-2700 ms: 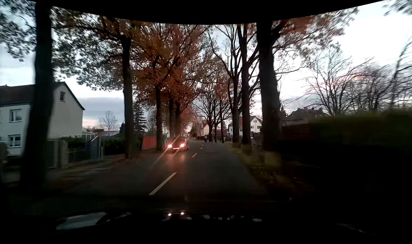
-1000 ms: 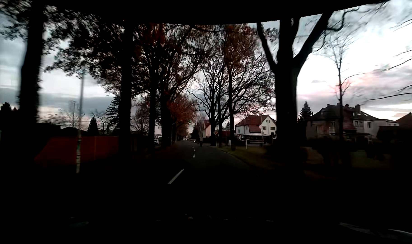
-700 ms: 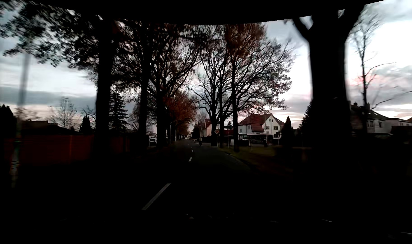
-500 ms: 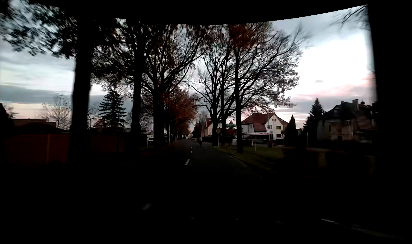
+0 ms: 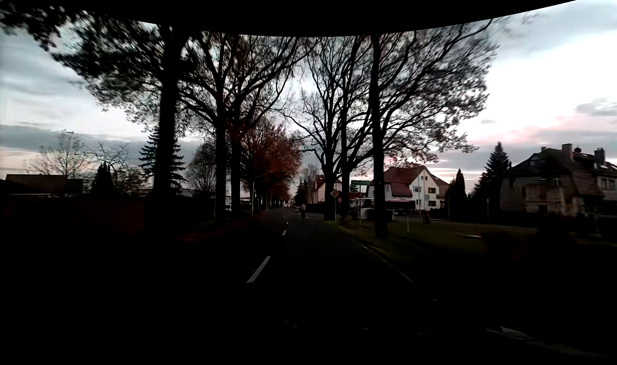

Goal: Follow the waypoints while adhering to traffic rules and regulations

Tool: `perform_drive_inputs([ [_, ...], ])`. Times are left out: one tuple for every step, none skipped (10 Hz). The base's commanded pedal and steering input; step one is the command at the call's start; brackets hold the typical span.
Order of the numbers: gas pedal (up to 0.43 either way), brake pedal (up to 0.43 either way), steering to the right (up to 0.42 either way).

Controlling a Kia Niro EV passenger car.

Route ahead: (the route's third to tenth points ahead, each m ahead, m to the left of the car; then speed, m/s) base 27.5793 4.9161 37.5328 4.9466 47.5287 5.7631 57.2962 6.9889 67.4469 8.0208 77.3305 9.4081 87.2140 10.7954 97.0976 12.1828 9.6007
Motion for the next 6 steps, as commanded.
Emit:
perform_drive_inputs([
  [0.039, 0.0, -0.022],
  [0.02, 0.0, -0.022],
  [0.0, 0.0, -0.022],
  [0.0, 0.0, -0.022],
  [0.0, 0.0, -0.022],
  [0.0, 0.0, -0.022],
])
